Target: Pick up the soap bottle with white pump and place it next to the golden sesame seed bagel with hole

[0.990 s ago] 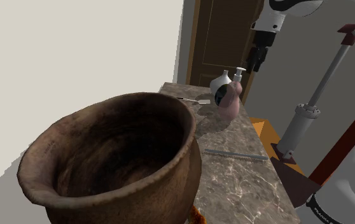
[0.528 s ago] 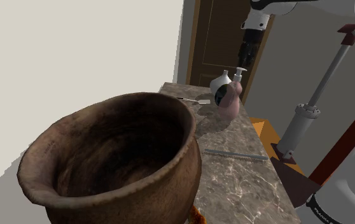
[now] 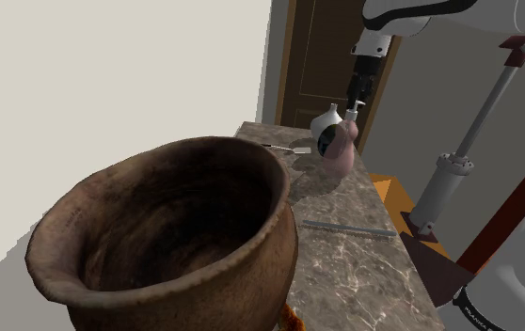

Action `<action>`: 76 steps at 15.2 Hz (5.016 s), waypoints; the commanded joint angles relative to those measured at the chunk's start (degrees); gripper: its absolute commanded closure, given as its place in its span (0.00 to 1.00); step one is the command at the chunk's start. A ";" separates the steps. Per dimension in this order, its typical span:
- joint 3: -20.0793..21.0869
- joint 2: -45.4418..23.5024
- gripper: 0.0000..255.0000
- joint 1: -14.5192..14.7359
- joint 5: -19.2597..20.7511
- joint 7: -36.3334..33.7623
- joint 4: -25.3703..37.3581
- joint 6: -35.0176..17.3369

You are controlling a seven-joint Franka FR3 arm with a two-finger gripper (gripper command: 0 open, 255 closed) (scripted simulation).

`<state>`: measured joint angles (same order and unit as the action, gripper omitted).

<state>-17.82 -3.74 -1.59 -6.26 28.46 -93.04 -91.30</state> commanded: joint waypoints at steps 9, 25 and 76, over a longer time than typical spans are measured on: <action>0.02 0.07 1.00 0.02 0.01 0.04 -0.75 -0.70; -0.16 -1.15 1.00 -0.27 -0.35 -0.23 6.94 5.83; 28.08 27.94 1.00 17.31 -5.28 -45.43 -18.44 3.78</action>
<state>10.22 23.91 15.69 -11.48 -17.05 -110.52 -86.75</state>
